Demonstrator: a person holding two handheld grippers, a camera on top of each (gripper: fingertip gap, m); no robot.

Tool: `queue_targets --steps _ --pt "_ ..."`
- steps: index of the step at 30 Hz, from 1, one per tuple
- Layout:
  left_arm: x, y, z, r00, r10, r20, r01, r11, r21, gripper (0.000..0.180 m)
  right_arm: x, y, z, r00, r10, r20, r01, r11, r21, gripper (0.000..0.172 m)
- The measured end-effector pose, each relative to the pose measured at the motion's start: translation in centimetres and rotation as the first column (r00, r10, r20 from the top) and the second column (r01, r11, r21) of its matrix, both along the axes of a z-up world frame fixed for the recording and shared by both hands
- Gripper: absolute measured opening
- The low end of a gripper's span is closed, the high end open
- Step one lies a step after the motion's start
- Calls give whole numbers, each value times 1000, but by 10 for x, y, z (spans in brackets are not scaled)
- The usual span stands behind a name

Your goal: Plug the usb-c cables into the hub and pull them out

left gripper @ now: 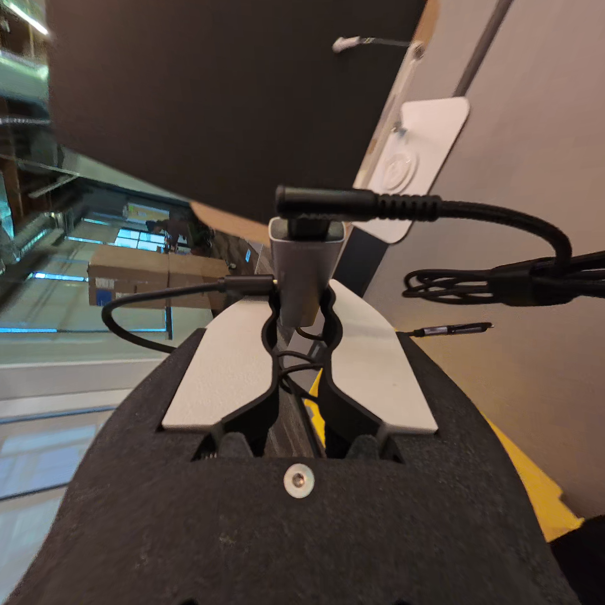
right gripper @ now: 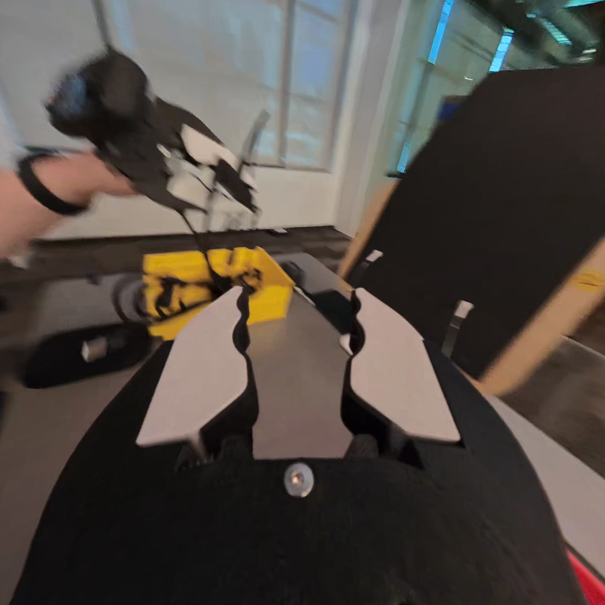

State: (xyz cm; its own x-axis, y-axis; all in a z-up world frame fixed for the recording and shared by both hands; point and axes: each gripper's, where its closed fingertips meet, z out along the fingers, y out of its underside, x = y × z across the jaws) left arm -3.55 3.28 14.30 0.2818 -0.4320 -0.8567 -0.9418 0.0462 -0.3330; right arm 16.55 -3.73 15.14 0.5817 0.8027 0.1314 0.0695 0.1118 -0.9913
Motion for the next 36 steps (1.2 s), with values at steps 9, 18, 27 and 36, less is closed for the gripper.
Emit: queue_targets --steps 9,18,27,36 --pt "98 -25 -63 995 -97 -30 96 995 -25 23 -56 -2 -34 998 50 -32 -54 989 -134 54" --pt "127 -14 -102 992 -83 -97 74 993 -93 23 -56 18 -71 999 45 30 -34 950 -310 39" --pt "138 -8 -121 971 -71 -228 57 996 -70 23 -53 39 -109 995 77 57 -43 889 -456 10" --pt "121 -9 -118 997 -44 -65 35 989 -145 26 -52 53 -122 968 148 -204 -242 772 -588 10"
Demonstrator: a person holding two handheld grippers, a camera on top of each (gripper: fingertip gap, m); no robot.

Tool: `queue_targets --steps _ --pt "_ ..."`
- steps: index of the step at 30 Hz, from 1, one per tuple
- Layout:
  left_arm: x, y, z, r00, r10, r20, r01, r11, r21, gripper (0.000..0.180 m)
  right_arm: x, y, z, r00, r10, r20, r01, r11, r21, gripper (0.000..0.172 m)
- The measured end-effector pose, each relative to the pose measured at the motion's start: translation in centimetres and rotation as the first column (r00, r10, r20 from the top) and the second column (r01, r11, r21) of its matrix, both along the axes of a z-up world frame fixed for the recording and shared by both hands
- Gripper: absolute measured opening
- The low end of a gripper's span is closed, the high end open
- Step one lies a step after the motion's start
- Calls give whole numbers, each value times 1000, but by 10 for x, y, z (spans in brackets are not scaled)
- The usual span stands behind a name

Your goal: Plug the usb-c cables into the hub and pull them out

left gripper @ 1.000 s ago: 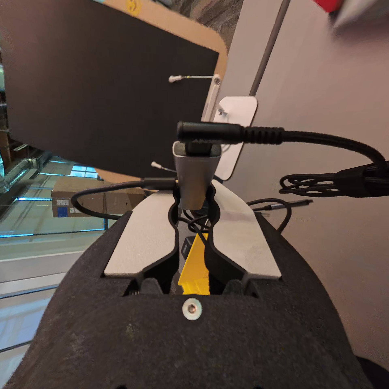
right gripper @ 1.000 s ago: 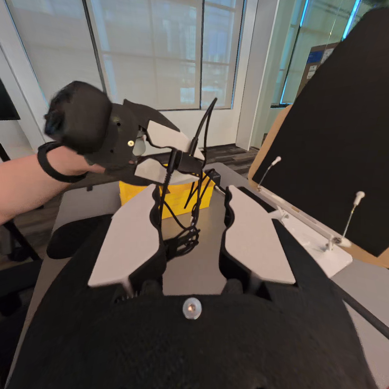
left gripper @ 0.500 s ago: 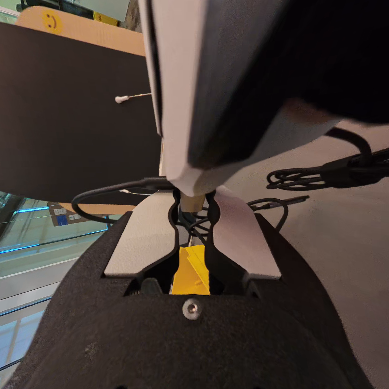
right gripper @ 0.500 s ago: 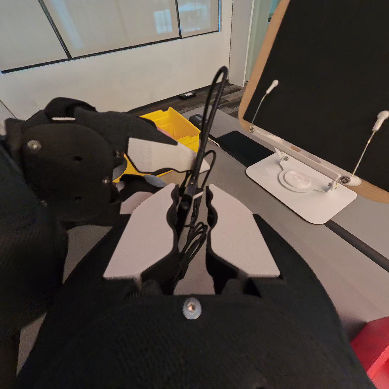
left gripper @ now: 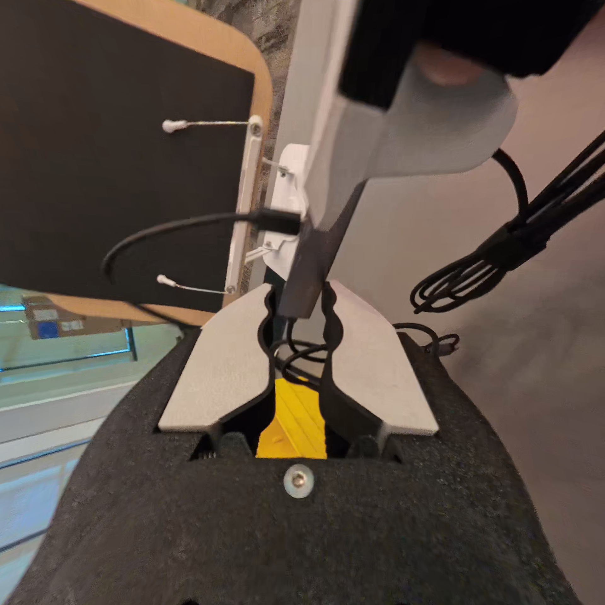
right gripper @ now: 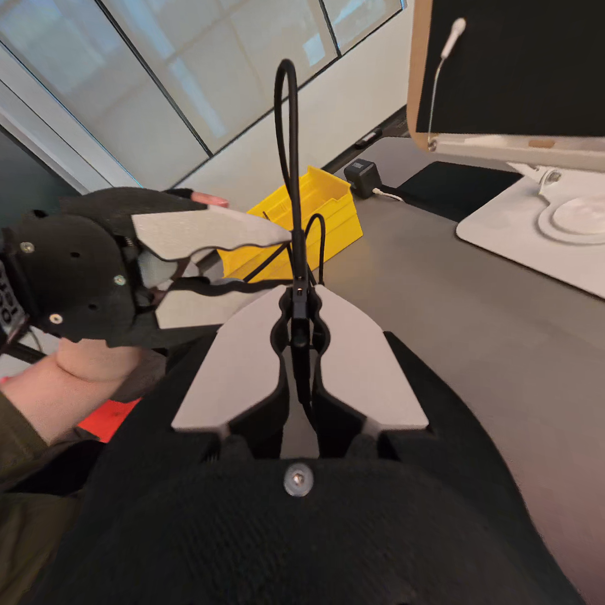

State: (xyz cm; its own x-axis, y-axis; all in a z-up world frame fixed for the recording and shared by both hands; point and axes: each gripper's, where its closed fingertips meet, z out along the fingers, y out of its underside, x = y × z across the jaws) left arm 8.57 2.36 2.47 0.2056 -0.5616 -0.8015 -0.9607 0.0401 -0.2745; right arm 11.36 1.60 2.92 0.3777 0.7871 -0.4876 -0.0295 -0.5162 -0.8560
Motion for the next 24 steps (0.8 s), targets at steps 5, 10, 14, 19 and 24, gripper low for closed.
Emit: queue_targets --steps 5,10,14,19,24 --pt "-27 -11 18 977 42 209 -51 998 41 27 2 14 -12 984 -18 -179 -14 984 -175 10" --pt "-24 -38 1 927 23 375 -33 999 20 26 4 20 -13 941 -47 -334 -54 956 -289 10" --pt "-5 -50 -15 891 -4 455 2 1000 4 26 5 21 -11 902 -61 -428 -100 934 -343 10" --pt "0 -41 -5 877 -38 479 -5 996 89 24 3 21 -13 892 -69 -446 -111 925 -365 10" --pt "-12 -25 28 796 -8 605 -27 998 49 22 3 21 -9 907 -64 -416 -76 947 -312 10"
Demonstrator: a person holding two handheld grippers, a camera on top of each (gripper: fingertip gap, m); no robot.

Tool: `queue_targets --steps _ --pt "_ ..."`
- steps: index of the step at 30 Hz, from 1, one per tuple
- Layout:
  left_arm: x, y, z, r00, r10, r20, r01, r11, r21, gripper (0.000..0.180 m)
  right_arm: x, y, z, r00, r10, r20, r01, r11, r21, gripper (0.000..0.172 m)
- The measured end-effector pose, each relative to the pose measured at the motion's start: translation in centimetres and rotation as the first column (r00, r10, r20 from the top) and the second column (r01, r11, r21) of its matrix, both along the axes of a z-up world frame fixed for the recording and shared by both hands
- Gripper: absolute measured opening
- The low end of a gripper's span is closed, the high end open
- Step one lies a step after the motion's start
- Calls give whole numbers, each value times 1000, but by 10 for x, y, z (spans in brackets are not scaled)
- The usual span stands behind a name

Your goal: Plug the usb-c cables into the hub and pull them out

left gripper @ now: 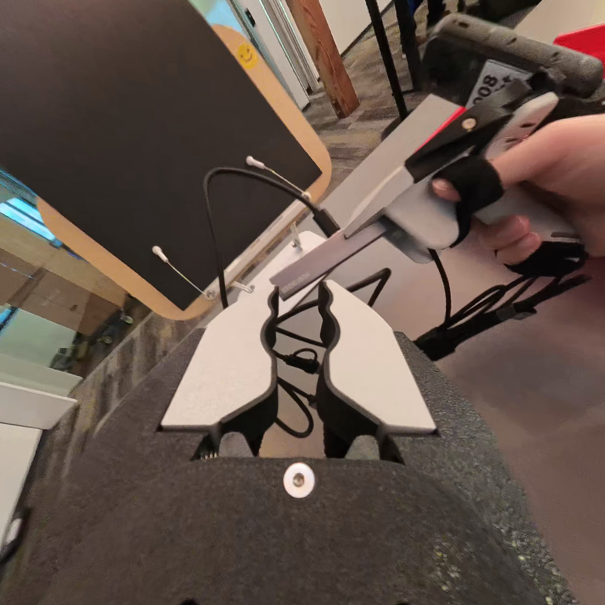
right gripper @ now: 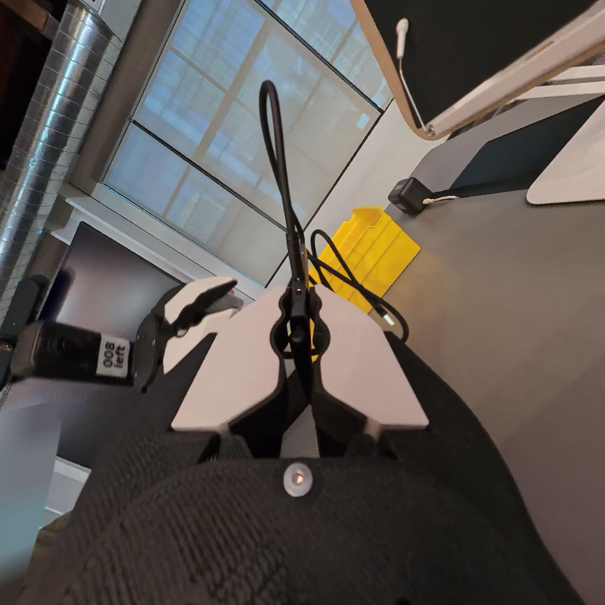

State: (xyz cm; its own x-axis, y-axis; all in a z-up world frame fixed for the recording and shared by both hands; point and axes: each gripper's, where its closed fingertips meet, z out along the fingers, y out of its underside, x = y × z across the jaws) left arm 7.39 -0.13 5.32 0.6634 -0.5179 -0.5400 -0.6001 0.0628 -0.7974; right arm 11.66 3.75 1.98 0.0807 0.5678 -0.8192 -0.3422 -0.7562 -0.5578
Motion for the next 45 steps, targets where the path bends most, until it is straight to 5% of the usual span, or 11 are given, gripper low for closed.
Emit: queue_targets --steps 2,6,10,15,22,28,34,36,39,45 --pt "0 3 -3 999 -41 -7 41 996 -84 23 0 -1 5 1000 -4 -5 4 999 34 10" --pt "-4 13 6 980 -132 -146 130 991 -24 23 -5 -11 13 998 51 37 -57 984 168 10" --pt "-2 11 0 931 -295 -214 264 951 -159 29 -11 -25 23 992 99 73 -116 949 294 9" --pt "-8 -3 9 895 -431 -113 384 875 -295 35 -18 -42 39 990 85 116 -130 871 474 10" --pt "-27 -19 34 919 -392 29 390 898 -202 30 -18 -55 60 996 59 60 -83 812 577 9" --pt "-45 -42 58 871 -456 183 480 869 -118 31 -15 -68 70 996 91 7 -73 751 657 10" --pt "-72 -52 99 804 -476 357 521 853 -37 55 -15 -76 71 994 111 24 -95 699 709 9" --pt "-72 -48 89 825 -473 308 513 856 -59 61 -15 -86 73 988 151 13 -110 657 746 9" --pt "-45 -61 62 755 -543 367 634 748 -195 72 -20 -93 74 991 123 44 -110 603 790 10" --pt "-2 -75 28 689 -637 347 721 650 -240 52 -25 -112 76 990 127 65 -119 487 865 10"
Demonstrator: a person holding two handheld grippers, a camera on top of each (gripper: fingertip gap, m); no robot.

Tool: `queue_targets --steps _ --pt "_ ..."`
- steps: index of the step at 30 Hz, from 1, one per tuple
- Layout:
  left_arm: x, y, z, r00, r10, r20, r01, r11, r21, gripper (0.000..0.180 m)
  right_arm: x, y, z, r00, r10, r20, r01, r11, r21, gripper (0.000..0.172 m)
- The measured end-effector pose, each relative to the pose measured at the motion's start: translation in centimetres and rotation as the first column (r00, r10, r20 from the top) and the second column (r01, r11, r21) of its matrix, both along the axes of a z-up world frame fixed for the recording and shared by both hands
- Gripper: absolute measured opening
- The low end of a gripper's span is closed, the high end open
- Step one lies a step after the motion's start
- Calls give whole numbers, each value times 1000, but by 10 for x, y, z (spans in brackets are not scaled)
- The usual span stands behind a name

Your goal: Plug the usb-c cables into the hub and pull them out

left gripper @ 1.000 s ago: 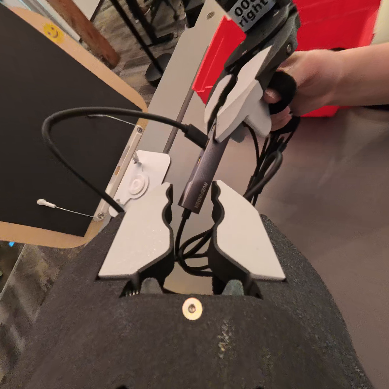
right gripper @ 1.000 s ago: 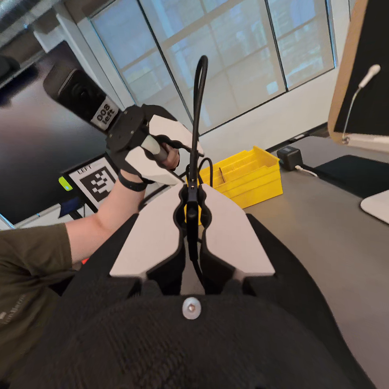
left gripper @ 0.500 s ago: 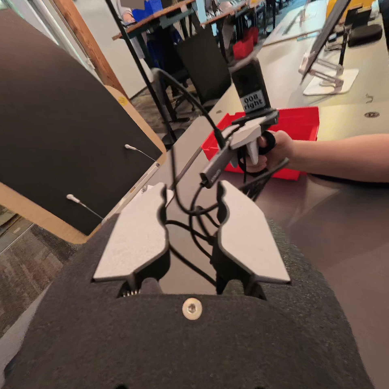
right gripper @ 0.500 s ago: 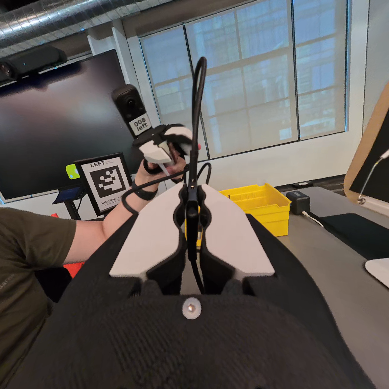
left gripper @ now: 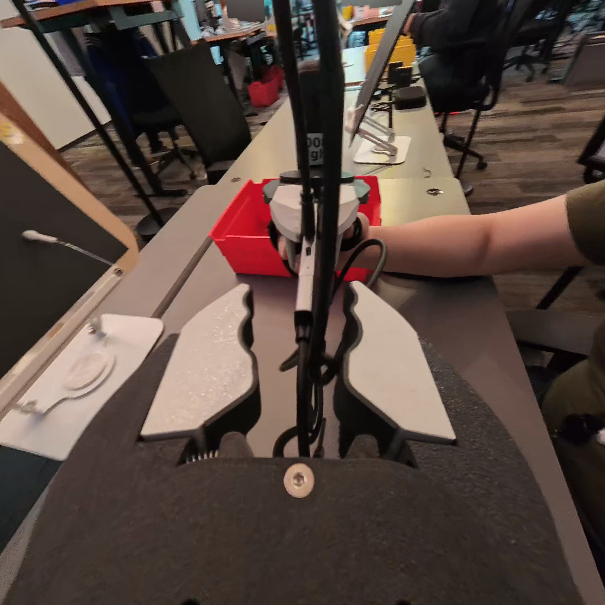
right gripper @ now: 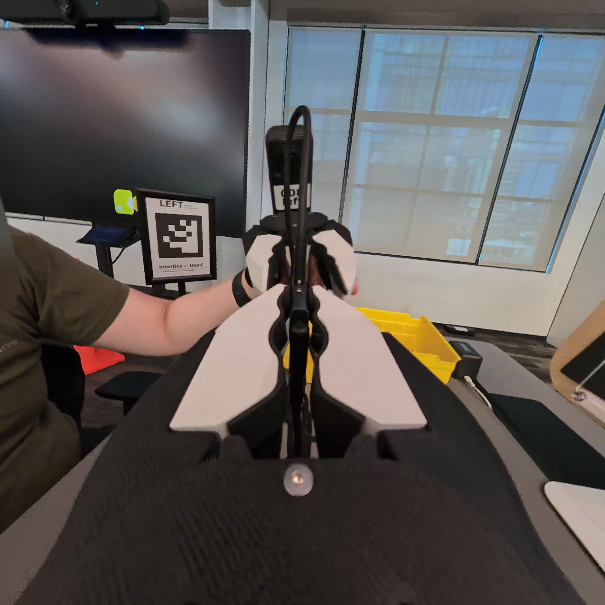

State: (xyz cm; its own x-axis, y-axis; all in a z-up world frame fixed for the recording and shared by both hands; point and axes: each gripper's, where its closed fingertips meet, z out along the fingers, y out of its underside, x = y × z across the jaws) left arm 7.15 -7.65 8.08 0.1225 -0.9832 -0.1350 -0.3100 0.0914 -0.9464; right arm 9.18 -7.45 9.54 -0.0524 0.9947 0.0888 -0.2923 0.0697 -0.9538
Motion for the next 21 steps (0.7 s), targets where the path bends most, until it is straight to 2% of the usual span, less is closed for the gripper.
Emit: queue_targets --steps 4,15,17,19,21 --pt "8 -7 -1 999 -45 24 43 997 71 17 3 -3 2 999 -18 -28 20 997 73 10" --pt "10 -4 -4 998 -40 51 31 984 177 10 3 -6 -1 999 -3 -43 8 992 128 10" --pt "9 0 -5 999 2 36 -10 977 215 10 2 -2 -2 1000 -10 -25 13 995 103 11" --pt "8 8 -5 997 74 27 -79 956 284 10 4 10 4 993 -109 -34 112 988 103 23" --pt "5 18 -5 988 153 21 -151 923 355 9 18 24 22 965 -244 -100 253 963 94 36"
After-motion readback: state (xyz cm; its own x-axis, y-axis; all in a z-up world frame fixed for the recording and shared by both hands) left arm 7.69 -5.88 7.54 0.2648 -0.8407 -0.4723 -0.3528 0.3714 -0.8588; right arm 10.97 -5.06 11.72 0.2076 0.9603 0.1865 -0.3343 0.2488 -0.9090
